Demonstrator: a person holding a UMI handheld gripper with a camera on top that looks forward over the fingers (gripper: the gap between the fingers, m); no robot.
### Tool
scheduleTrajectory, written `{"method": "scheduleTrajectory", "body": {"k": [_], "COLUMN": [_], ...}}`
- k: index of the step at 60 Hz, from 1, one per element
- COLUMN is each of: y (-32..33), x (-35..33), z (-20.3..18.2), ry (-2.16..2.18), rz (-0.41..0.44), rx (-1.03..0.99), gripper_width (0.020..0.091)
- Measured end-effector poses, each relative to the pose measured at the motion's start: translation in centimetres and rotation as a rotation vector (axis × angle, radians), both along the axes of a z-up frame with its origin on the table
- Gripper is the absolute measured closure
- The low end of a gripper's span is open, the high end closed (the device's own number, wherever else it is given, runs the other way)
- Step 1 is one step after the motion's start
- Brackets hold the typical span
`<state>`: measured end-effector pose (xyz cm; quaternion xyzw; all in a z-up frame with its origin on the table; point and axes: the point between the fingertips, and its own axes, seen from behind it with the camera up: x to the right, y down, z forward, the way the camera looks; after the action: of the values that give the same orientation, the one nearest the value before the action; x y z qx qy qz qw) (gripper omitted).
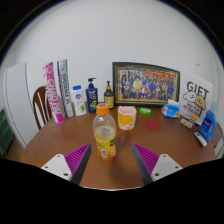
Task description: Pour water
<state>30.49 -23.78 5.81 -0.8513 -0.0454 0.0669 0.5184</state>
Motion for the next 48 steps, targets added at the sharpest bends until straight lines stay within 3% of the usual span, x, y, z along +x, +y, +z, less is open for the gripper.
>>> {"method": "scheduleTrajectory", "body": {"k": [9,12,15,22,32,48], "y": [4.9,6.3,7.4,9.3,9.7,13.4], "x": [-3.0,-3.3,-3.3,-3.7,-3.0,6.1], "z": [-3.3,-4.3,-5.0,-5.6,-5.3,-1.4], "ry": [-0.008,-0.021,-0.032,-0.025,-0.006,-0.246], "rz": [-0.021,-0.035,-0.054,-0.064,-0.074,-0.111], "rx": [0.021,0.028,0.031,0.053,0.035,0.037], "gripper_width": [0.0264,0.0300,0.0372,0.0631,0.0820,0.0833]}}
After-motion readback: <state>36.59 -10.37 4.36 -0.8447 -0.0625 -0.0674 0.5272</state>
